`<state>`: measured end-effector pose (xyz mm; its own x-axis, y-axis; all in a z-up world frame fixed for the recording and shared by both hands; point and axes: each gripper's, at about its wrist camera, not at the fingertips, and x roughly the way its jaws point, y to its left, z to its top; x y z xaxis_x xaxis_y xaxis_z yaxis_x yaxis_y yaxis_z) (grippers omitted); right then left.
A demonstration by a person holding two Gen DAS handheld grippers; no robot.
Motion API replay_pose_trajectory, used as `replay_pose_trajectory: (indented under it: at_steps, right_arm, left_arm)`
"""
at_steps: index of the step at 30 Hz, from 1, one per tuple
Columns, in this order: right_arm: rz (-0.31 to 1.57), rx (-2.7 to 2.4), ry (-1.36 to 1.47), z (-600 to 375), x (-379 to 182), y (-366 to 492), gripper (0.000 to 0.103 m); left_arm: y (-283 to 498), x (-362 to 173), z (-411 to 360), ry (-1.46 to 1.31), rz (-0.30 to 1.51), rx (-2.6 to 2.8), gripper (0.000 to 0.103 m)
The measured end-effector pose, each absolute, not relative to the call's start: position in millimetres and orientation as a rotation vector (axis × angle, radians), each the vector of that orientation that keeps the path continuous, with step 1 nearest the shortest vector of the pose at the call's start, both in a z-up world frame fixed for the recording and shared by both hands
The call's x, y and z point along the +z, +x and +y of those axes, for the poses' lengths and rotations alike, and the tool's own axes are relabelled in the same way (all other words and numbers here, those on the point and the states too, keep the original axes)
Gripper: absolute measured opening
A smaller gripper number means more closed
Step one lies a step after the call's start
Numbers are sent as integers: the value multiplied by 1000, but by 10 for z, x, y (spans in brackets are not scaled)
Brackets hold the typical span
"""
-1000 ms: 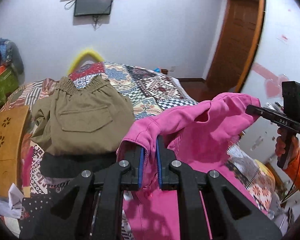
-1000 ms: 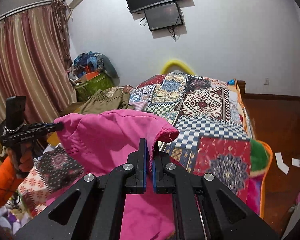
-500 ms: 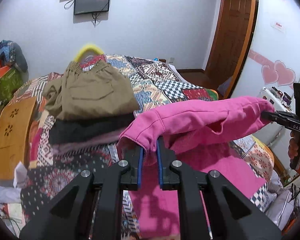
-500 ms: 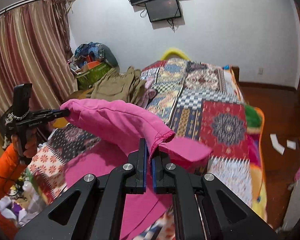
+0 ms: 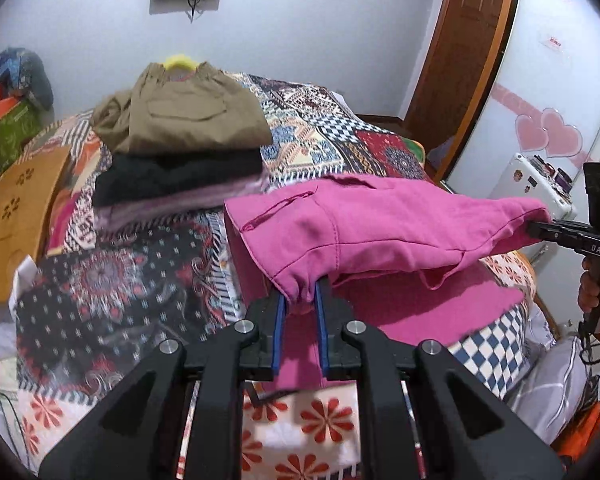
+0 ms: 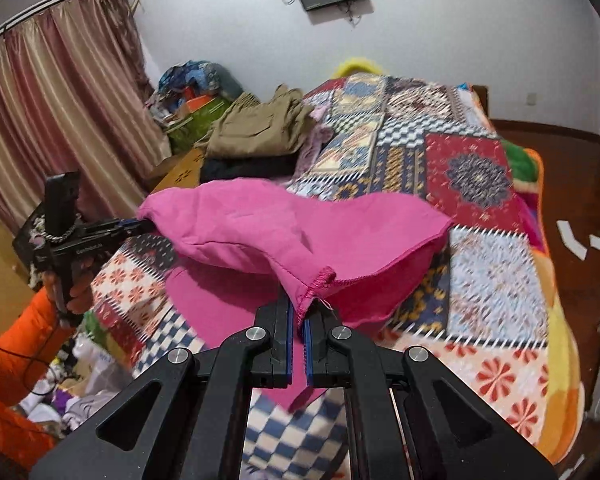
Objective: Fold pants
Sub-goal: 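Lower the folded pants onto the quilt and open both grippers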
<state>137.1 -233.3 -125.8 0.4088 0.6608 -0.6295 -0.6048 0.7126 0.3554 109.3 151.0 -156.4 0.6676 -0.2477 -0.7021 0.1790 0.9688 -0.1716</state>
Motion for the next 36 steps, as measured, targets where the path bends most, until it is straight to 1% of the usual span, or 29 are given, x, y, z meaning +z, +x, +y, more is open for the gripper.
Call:
replay_pose_trajectory:
  at_steps: [11, 22, 24, 26, 32, 34, 36]
  right_arm:
    - [892, 832, 33, -2261, -1407, 1200, 4]
    - [996, 859, -37, -2168, -1644, 1137, 4]
    - [1008, 863, -51, -2149, -1668, 1117, 4]
    - [1026, 863, -65, -2139, -1688, 1117, 5]
    - [1078, 801, -114, -2262, -1719, 1160, 5]
    - [1089, 768, -116, -2349, -1695, 1191, 6]
    - [1081, 728, -129, -2420, -1622, 1214, 7]
  left_arm:
    - [833, -1803, 1607, -107, 863, -241, 14]
    - [696, -2032, 1679, -119, 912, -237, 14]
    - [693, -2057, 1685, -116, 918, -230, 15]
    - [690, -2091, 1694, -107, 931, -213, 20]
    - [580, -2214, 1797, -77, 984, -144, 20]
    - [541, -2202, 1883, -84, 993, -105, 20]
    - [519, -2076, 1954, -72, 969, -52, 20]
